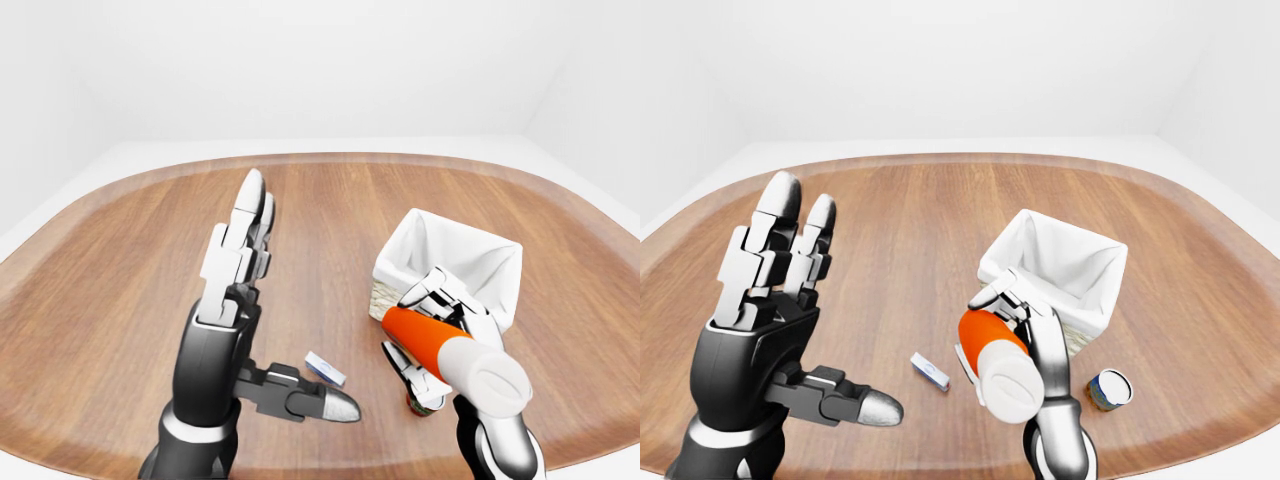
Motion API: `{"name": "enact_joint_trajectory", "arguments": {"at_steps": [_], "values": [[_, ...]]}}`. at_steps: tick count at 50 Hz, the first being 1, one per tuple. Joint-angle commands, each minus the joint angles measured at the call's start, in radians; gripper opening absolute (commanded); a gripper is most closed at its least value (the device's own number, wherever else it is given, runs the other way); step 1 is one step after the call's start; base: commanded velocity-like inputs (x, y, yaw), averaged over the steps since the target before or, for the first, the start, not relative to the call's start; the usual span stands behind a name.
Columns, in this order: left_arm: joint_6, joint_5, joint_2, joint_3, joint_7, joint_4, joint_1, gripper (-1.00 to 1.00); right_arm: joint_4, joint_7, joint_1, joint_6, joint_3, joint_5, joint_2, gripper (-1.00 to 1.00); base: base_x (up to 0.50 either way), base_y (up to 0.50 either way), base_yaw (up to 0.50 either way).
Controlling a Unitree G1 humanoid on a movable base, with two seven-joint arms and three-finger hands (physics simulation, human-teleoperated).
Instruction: Pick up the ketchup, and put it in the basket.
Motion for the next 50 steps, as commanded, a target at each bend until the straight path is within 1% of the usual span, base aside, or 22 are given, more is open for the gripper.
{"name": "enact_joint_trajectory", "arguments": {"at_steps": [1,2,4,5,6,7,10,13,16,22,26,30,37,41,42,48,50], "values": [[0.000,-0.109,-0.045,0.378,-0.160,-0.007,0.083,1.00,-0.003,0.000,0.001,-0.009,-0.011,-0.037,0.005,-1.00,0.00,0.00,0.00],[0.000,-0.127,-0.054,0.427,-0.182,0.010,0.080,1.00,-0.003,0.000,0.001,-0.010,-0.011,-0.037,0.006,-1.00,0.00,0.00,0.00],[0.000,-0.114,-0.068,0.464,-0.210,0.038,0.078,1.00,0.000,0.000,0.001,-0.012,-0.012,-0.038,0.006,-1.00,0.00,0.00,0.00],[0.000,-0.123,-0.080,0.490,-0.219,0.047,0.073,1.00,0.000,0.000,0.001,-0.013,-0.013,-0.038,0.007,-1.00,0.00,0.00,0.00],[0.000,-0.133,-0.085,0.529,-0.229,0.067,0.066,1.00,0.000,0.001,0.000,-0.012,-0.013,-0.038,0.007,-1.00,0.00,0.00,0.00],[0.000,-0.126,-0.089,0.542,-0.236,0.080,0.061,1.00,0.000,0.001,0.000,-0.011,-0.013,-0.038,0.007,-1.00,0.00,0.00,0.00],[0.000,-0.154,-0.097,0.610,-0.252,0.127,0.034,1.00,0.000,0.002,-0.001,-0.011,-0.016,-0.039,0.008,-1.00,0.00,0.00,0.00],[0.000,-0.166,-0.101,0.640,-0.256,0.161,0.022,1.00,-0.001,0.005,0.000,-0.012,-0.019,-0.038,0.009,-1.00,0.00,0.00,0.00],[0.000,-0.170,-0.102,0.651,-0.258,0.178,0.022,1.00,0.003,0.006,-0.004,-0.011,-0.020,-0.039,0.010,-1.00,0.00,0.00,0.00],[0.000,-0.164,-0.104,0.649,-0.255,0.239,0.027,1.00,0.016,0.006,-0.009,-0.015,-0.016,-0.047,0.011,-1.00,0.00,0.00,0.00],[0.000,-0.163,-0.105,0.649,-0.256,0.232,0.035,1.00,0.013,0.004,-0.008,-0.011,-0.011,-0.050,0.010,-1.00,0.00,0.00,0.00],[0.000,-0.165,-0.108,0.654,-0.257,0.244,0.040,1.00,0.020,0.004,-0.008,-0.017,-0.011,-0.050,0.008,-1.00,0.00,0.00,0.00],[0.000,-0.167,-0.115,0.655,-0.261,0.254,0.052,1.00,0.015,0.003,-0.006,-0.015,-0.005,-0.053,0.007,-1.00,0.00,0.00,0.00],[0.000,-0.160,-0.121,0.643,-0.261,0.269,0.060,1.00,0.014,0.002,-0.006,-0.015,-0.001,-0.054,0.005,-1.00,0.00,0.00,0.00],[0.000,-0.172,-0.128,0.636,-0.261,0.278,0.062,1.00,0.012,0.002,-0.005,-0.014,0.003,-0.057,0.004,-1.00,0.00,0.00,0.00],[0.000,-0.182,-0.122,0.592,-0.233,0.340,0.059,1.00,0.010,0.001,-0.003,-0.015,0.007,-0.056,0.000,-1.00,0.00,0.00,0.00],[0.000,-0.210,-0.115,0.598,-0.226,0.356,0.043,1.00,0.011,0.001,-0.004,-0.017,0.007,-0.055,0.000,-1.00,0.00,0.00,0.00]]}}
